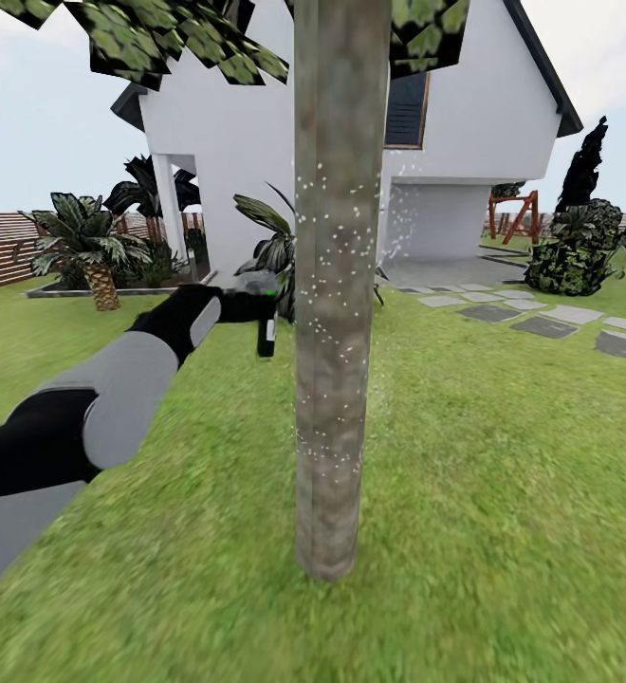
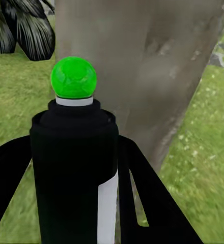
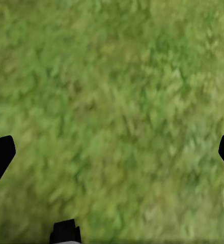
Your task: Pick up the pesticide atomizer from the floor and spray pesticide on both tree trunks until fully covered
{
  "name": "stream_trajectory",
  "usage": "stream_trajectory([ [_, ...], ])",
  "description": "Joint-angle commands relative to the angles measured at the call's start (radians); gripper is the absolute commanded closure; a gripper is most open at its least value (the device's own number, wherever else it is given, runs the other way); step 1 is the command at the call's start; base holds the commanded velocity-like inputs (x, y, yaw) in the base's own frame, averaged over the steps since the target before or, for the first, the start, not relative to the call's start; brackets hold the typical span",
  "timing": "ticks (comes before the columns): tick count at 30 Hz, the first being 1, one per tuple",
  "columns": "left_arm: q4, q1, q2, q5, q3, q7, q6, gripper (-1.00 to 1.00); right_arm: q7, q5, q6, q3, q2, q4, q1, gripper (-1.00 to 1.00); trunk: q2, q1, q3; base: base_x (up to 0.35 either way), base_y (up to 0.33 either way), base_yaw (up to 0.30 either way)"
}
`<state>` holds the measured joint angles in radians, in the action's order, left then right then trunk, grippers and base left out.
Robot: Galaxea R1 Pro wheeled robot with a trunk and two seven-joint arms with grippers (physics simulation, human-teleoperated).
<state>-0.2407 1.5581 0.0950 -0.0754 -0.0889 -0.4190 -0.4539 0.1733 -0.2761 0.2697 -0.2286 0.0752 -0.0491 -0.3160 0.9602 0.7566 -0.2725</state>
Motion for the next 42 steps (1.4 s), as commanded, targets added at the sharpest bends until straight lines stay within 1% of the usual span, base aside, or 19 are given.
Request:
stream_trajectory([
  [1,-0.020,0.000,0.004,-0.004,0.003,0.000,-0.003,1.00,0.000,0.000,0.000,0.000,0.000,0.000,0.000,-1.00,0.000,0.000,0.000,0.000,0.000,0.000],
  [3,-0.064,0.000,0.018,-0.003,0.003,0.000,-0.008,1.00,0.000,0.000,0.000,0.000,0.000,0.000,0.000,-1.00,0.000,0.000,0.000,0.000,0.000,0.000],
  [4,-0.103,0.000,0.035,-0.004,0.002,0.000,-0.027,1.00,0.000,0.000,0.000,0.000,0.000,0.000,0.000,-1.00,0.000,0.000,0.000,0.000,0.000,0.000],
  [9,-0.248,0.000,0.053,-0.004,0.002,0.002,-0.152,1.00,0.000,0.000,-0.001,0.000,0.000,0.000,0.000,-1.00,0.000,0.000,0.000,0.000,0.000,0.000],
  [13,-0.269,0.000,0.063,-0.001,0.001,0.001,-0.169,1.00,0.000,0.000,-0.001,0.000,0.000,0.000,0.000,-1.00,0.000,0.000,0.000,0.000,0.000,0.000],
  [14,-0.271,0.001,0.064,0.034,0.001,0.001,-0.171,1.00,0.000,0.000,0.000,0.000,0.000,0.000,0.000,-1.00,0.000,0.000,0.000,0.000,0.000,0.000],
  [15,-0.272,0.002,0.064,0.085,0.001,0.001,-0.180,1.00,0.000,0.000,-0.001,0.000,0.000,0.000,0.000,-1.00,0.000,0.000,0.000,0.000,0.000,0.000],
  [17,-0.275,0.003,0.064,0.133,0.001,0.000,-0.201,1.00,0.000,0.000,0.000,0.000,0.000,0.000,0.000,-1.00,0.000,0.000,0.000,0.000,0.000,0.000],
  [20,-0.269,0.003,0.064,0.161,0.001,0.000,-0.215,1.00,0.000,0.000,-0.001,0.000,0.000,0.000,0.000,-1.00,0.000,0.000,0.000,0.000,0.000,0.000],
  [23,-0.254,0.003,0.060,0.165,-0.006,0.000,-0.215,1.00,0.000,0.000,0.000,0.000,0.000,0.000,0.000,-1.00,0.000,0.000,0.000,0.000,0.000,0.000],
  [24,-0.223,0.003,0.054,0.165,-0.009,0.000,-0.212,1.00,0.000,0.000,0.000,0.000,0.000,0.000,0.000,-1.00,0.000,0.000,0.000,0.000,0.000,0.000],
  [26,-0.131,0.004,0.050,0.166,-0.010,0.000,-0.159,1.00,0.000,0.000,0.000,0.000,0.000,0.000,0.000,-1.00,0.000,0.000,0.000,0.000,0.000,0.000],
  [28,-0.012,0.004,0.049,0.166,-0.011,0.000,-0.056,1.00,0.000,0.000,0.000,0.000,0.000,0.000,0.000,-1.00,0.000,0.000,0.000,0.000,0.000,0.000],
  [30,0.139,0.003,0.049,0.164,-0.011,0.000,0.076,1.00,0.000,0.000,0.000,0.000,0.000,0.000,0.000,-1.00,0.000,0.000,0.000,0.000,0.000,0.000],
  [33,0.190,-0.016,0.048,0.162,-0.010,0.000,0.159,1.00,0.000,0.000,0.000,-0.001,0.000,0.000,0.000,-1.00,0.000,0.000,0.000,0.000,0.000,0.000],
  [35,0.203,-0.138,0.047,0.159,-0.010,0.000,0.201,1.00,0.000,0.000,0.000,-0.002,0.000,-0.001,0.000,-1.00,0.000,0.000,0.000,0.000,0.000,0.000],
  [38,0.206,-0.259,0.047,0.159,-0.009,0.000,0.300,1.00,0.000,0.000,0.000,-0.003,0.000,-0.001,0.000,-1.00,0.000,0.000,0.000,0.000,0.000,0.000],
  [39,0.207,-0.328,0.047,0.158,-0.009,0.000,0.335,1.00,0.000,0.000,0.000,-0.003,0.000,-0.001,0.000,-1.00,0.000,0.000,0.000,0.000,0.000,0.000],
  [42,0.208,-0.394,0.048,0.152,-0.007,0.000,0.355,1.00,0.000,0.000,0.000,-0.003,0.000,-0.002,0.000,-1.00,0.000,0.000,0.000,0.000,0.000,0.000],
])
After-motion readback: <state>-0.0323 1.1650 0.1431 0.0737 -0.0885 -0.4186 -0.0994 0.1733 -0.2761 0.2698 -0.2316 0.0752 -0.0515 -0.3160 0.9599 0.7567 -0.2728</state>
